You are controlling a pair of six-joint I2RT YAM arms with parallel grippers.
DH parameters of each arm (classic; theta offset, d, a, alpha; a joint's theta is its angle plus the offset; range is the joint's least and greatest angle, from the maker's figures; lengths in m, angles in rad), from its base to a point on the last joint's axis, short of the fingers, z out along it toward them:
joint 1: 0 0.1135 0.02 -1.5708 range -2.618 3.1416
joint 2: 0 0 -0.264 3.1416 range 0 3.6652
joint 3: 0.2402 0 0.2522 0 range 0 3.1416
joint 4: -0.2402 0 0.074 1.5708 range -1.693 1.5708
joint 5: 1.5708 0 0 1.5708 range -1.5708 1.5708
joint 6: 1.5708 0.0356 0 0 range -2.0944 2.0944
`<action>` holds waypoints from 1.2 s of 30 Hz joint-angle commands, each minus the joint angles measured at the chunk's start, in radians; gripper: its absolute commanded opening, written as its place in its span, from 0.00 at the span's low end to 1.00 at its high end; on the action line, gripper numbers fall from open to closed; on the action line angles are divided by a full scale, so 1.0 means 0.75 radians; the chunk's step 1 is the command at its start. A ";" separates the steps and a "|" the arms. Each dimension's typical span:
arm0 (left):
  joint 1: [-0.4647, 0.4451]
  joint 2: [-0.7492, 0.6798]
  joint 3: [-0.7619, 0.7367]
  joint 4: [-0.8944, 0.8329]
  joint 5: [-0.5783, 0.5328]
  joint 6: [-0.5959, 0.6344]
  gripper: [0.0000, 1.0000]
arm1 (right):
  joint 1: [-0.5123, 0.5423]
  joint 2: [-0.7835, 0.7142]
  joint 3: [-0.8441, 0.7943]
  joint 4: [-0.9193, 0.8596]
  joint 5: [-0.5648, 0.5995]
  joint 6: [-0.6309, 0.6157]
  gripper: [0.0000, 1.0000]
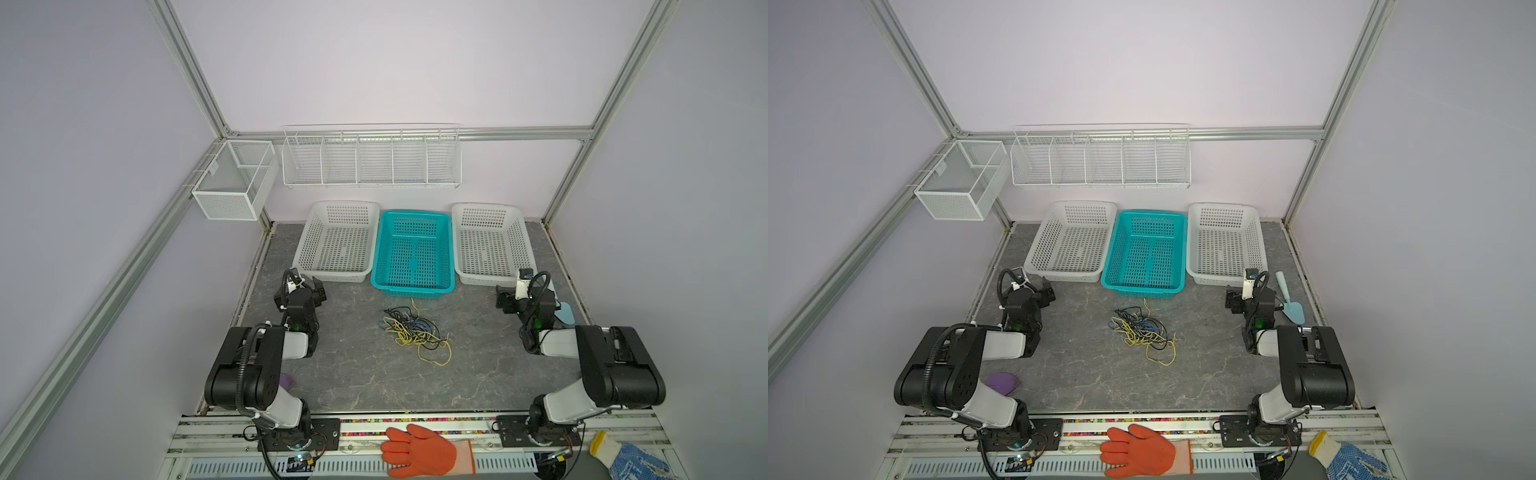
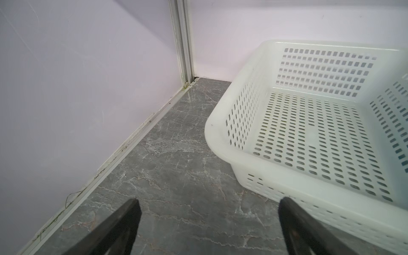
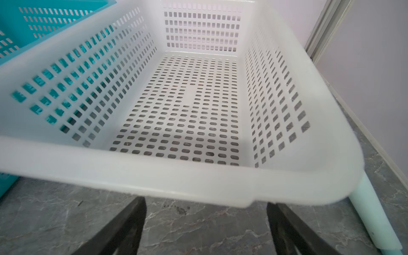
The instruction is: Untangle the cables
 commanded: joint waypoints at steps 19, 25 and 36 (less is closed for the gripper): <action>0.000 0.005 0.002 0.030 0.010 0.010 0.98 | -0.003 -0.011 0.017 0.013 -0.017 -0.026 0.88; 0.000 0.005 0.002 0.030 0.010 0.010 0.98 | -0.002 -0.016 0.011 0.025 -0.014 -0.031 0.88; 0.000 0.005 0.002 0.030 0.010 0.010 0.98 | 0.151 -0.668 -0.005 -0.351 0.080 -0.039 0.88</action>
